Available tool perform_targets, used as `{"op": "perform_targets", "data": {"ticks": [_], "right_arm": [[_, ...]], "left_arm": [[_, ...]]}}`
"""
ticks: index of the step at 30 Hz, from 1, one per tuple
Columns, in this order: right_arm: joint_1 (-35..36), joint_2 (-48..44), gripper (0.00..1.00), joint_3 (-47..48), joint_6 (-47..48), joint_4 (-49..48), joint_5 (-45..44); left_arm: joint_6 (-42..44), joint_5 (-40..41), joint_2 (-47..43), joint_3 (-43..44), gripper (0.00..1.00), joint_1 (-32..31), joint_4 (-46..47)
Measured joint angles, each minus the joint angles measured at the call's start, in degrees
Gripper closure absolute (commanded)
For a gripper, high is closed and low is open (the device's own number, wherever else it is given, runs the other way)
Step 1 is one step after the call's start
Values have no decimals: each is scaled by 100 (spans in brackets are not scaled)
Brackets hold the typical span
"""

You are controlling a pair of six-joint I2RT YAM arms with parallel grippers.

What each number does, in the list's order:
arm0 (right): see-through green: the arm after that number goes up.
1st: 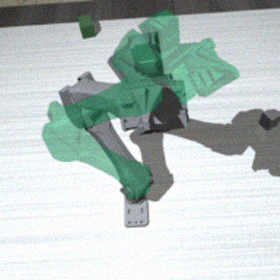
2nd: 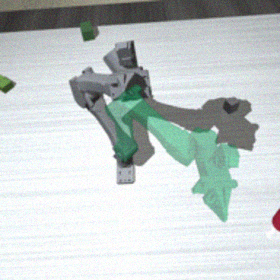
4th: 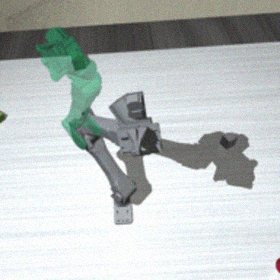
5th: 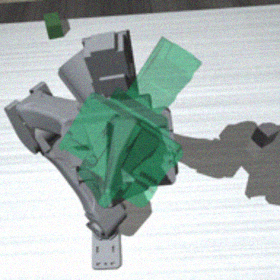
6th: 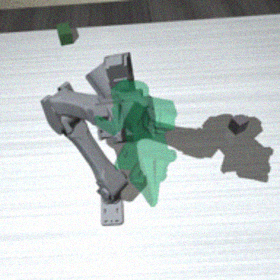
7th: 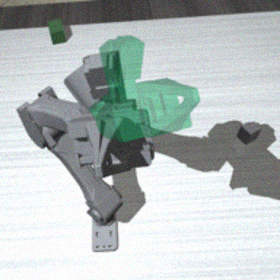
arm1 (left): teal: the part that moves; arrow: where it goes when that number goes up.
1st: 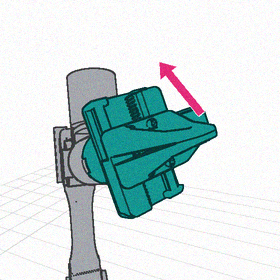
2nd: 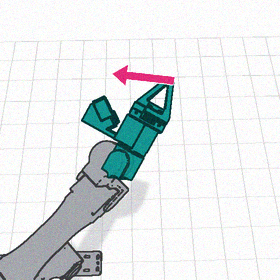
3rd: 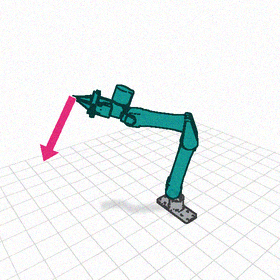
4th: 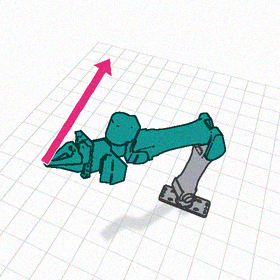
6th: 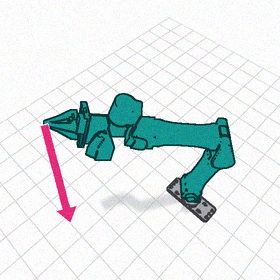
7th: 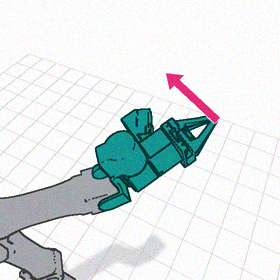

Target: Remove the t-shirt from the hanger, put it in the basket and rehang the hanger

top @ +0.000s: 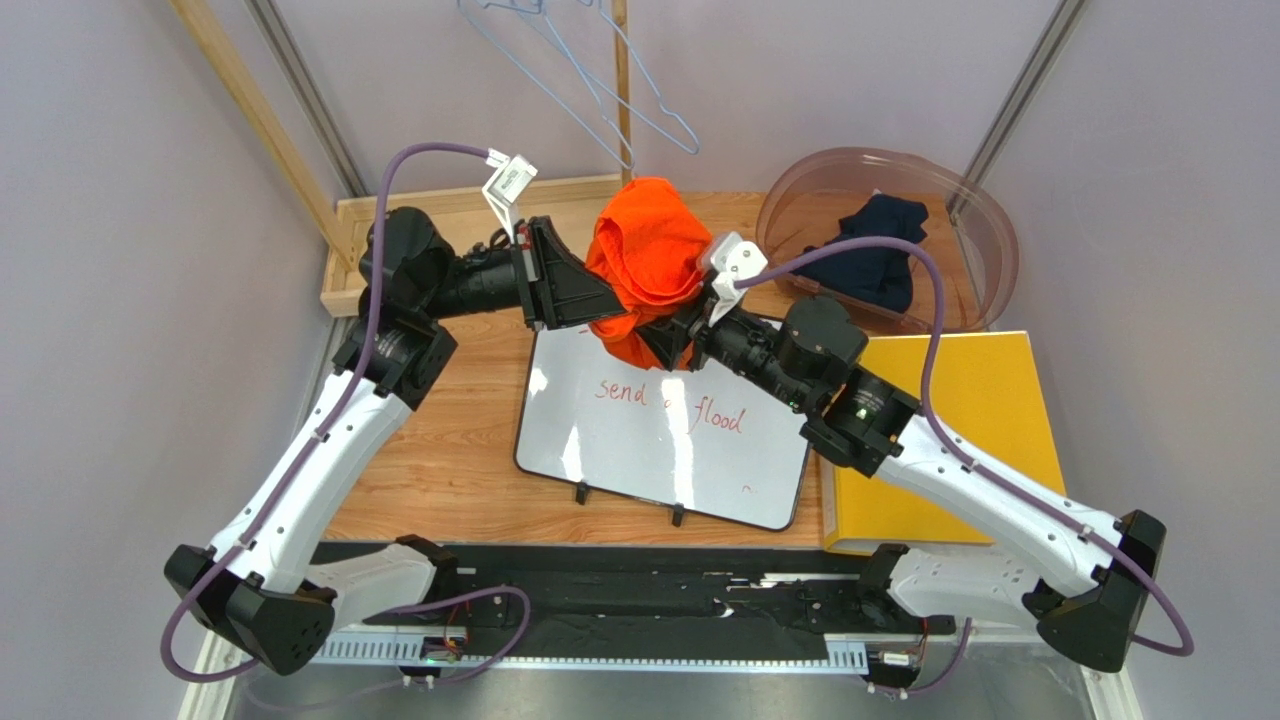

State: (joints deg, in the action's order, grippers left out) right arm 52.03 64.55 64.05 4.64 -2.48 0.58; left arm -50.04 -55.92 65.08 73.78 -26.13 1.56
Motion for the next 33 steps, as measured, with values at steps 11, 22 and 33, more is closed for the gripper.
{"op": "perform_targets", "data": {"ticks": [11,22,33], "right_arm": [[2,-319,100,-190,-514,-188,192],[-15,-737,100,-177,-815,514,-841],[-1720,-245,100,778,-616,1215,-2116]], "left_arm": [[31,26,-42,0,53,-101,109],[1357,1561,-605,76,49,-127,-1576],[2282,3254,-2048,-396,48,-127,-2614]]}}
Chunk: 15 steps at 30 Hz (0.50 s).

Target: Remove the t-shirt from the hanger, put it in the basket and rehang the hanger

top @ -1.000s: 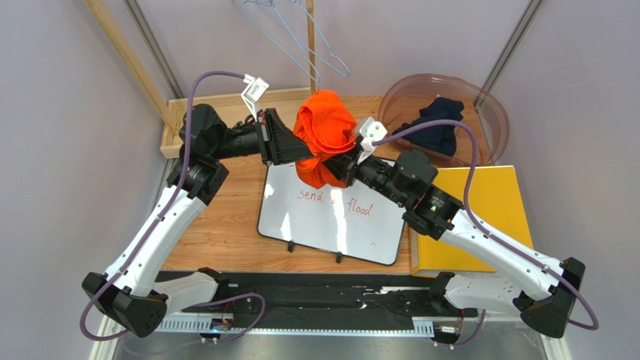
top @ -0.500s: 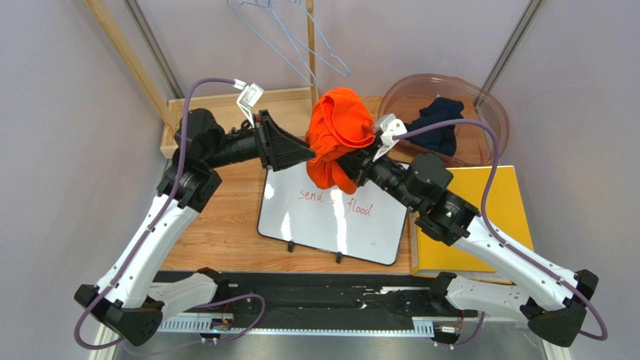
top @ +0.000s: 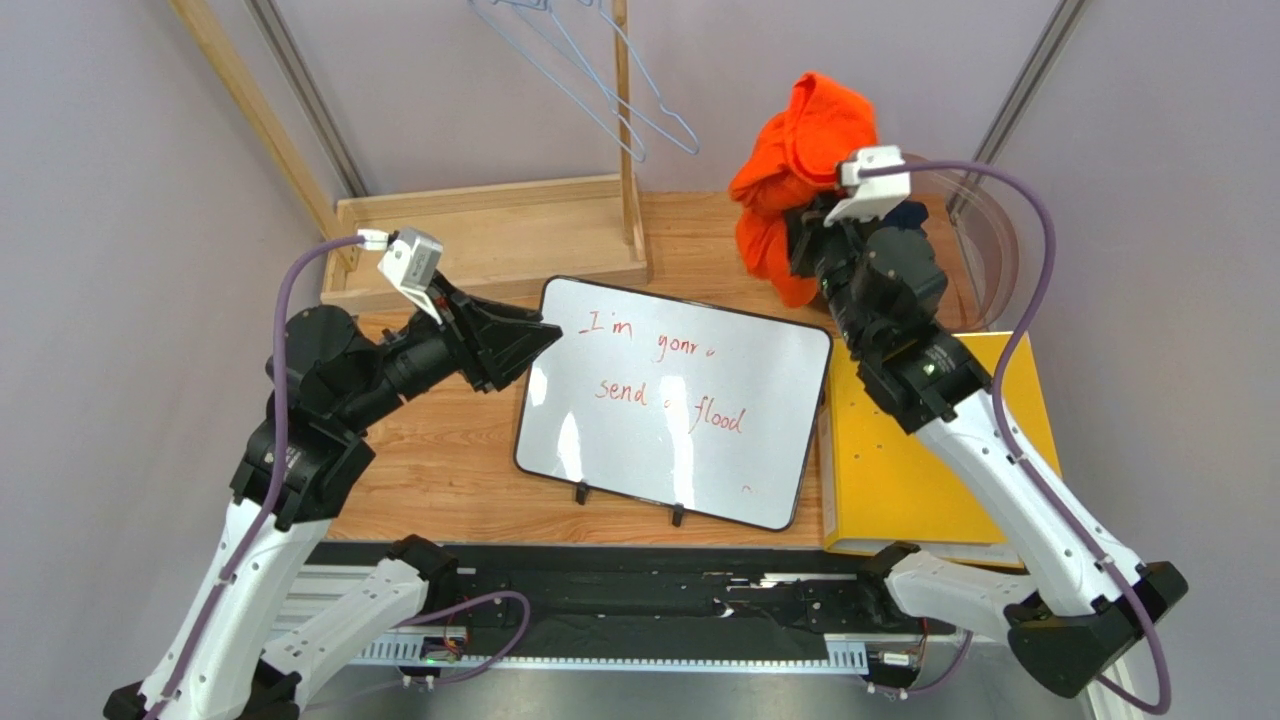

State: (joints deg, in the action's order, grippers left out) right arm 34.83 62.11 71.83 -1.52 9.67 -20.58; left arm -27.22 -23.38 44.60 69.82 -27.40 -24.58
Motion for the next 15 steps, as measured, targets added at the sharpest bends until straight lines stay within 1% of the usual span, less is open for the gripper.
{"op": "perform_targets", "data": {"ticks": [3,9,12,13,15], "right_arm": [[-717,385,100,472,20,76,-195],[-2024,1467,100,1547,131,160,-398],[-2634,2127,100,2090,90,501,-411],[-2835,2208,100,2144,79,525,-426],[-3279,2656,100,2514,-87,929,-345]], "left_arm": [[46,44,-83,-203,48,0,-116],[55,39,-144,-577,48,0,-396],[96,92,-210,-597,48,0,-564],[109,105,-232,-597,49,0,-588],[166,133,-245,-597,49,0,-610]]}}
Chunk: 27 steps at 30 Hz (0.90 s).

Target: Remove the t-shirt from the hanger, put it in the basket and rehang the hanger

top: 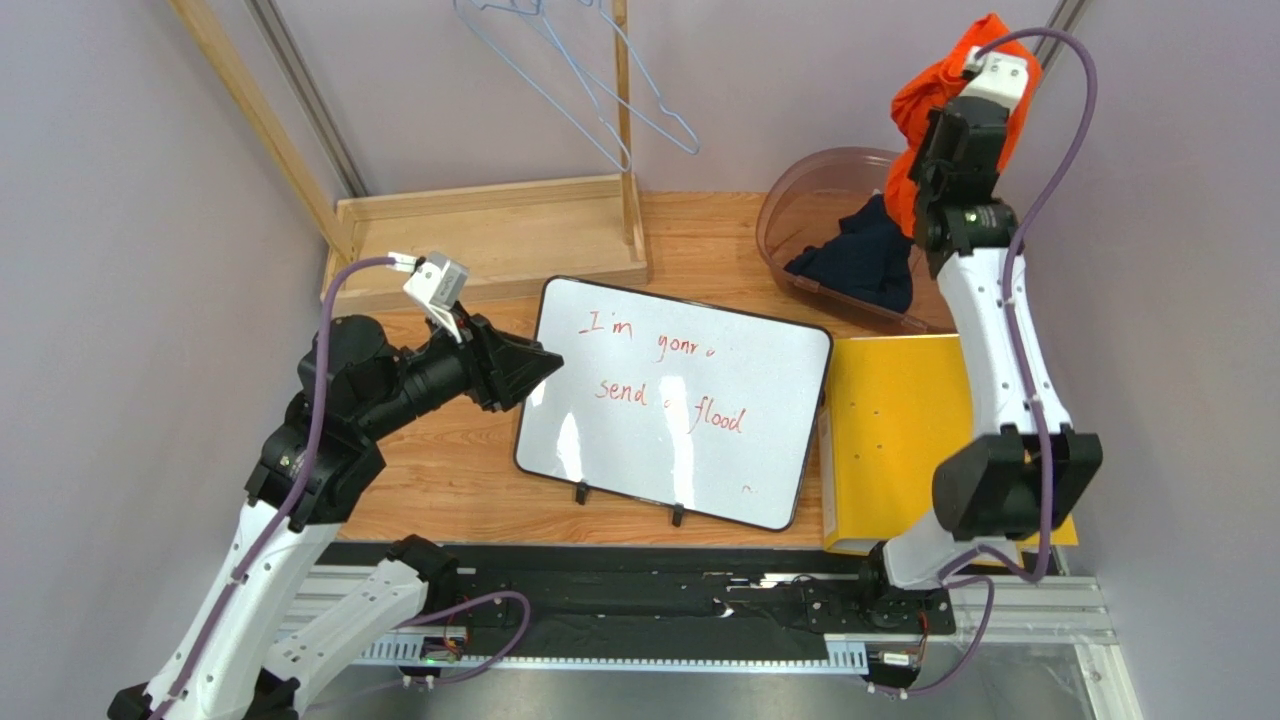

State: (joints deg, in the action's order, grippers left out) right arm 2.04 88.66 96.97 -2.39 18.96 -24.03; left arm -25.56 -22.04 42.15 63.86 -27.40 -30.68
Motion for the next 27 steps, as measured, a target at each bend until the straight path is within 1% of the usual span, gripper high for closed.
{"op": "perform_targets", "data": {"ticks": [3,8,11,15,19,23,24,27], "right_arm": [[-590,704,100,566,-289,688,103],[-1176,1670,100,1086,-778,1818,356],[-1252,2297,100,1447,-960,2315,470],[-1279,3335,100,2275,-1204,3141,732],[-1353,3941,100,2640,-1399,3576,1082],[-1486,4280,99,2879,-1519,3818,1202],[-1521,4376,98,3003,-1539,3897,1226],[-1587,4586,89,3263,-1561,3985,1266]], "left_arm": [[52,9,57,11,49,0,22],[85,-79,457,74,50,0,188],[81,-129,651,68,50,0,260],[81,-160,664,57,50,0,341],[76,-164,643,57,50,0,402],[52,-175,656,57,50,0,433],[46,-181,656,57,50,0,435],[33,-186,658,57,50,0,435]]}}
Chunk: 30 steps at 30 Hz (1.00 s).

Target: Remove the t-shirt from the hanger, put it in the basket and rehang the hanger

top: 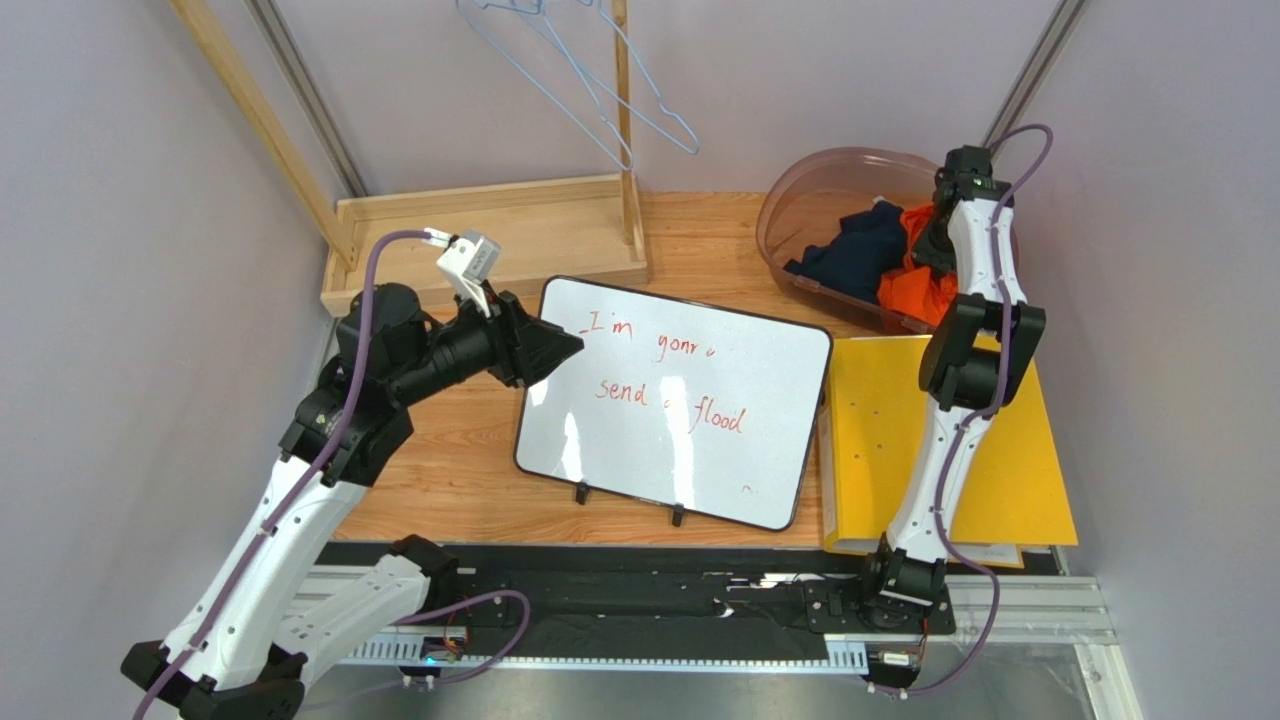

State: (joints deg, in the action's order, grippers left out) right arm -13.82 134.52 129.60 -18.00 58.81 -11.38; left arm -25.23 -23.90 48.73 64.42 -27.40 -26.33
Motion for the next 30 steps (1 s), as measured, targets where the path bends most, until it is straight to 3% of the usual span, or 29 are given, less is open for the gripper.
{"op": "perform_targets", "data": {"ticks": [3,4,7,10,13,22,26,30], "right_arm": [[-31,35,73,28,-33,85,13],[-28,35,60,28,-28,101,17],[-24,35,35,37,-26,142,42],[-24,2,22,37,-26,201,52],[-17,-162,13,37,-15,295,57],[238,-1499,6,-120,7,496,-90],[730,-2430,0,-680,33,490,-205],[1556,-3316,0,-1467,66,428,-273]], "left_arm": [[-17,0,7,0,50,0,0],[-22,-2,11,0,50,0,2],[-61,-9,15,0,50,0,2],[-111,-42,13,-2,50,0,2],[-170,-85,-2,-42,50,0,31],[-422,-223,-151,-308,50,0,162],[-713,-546,-83,-459,50,-7,411],[-988,-717,7,-710,50,-138,706]]}}
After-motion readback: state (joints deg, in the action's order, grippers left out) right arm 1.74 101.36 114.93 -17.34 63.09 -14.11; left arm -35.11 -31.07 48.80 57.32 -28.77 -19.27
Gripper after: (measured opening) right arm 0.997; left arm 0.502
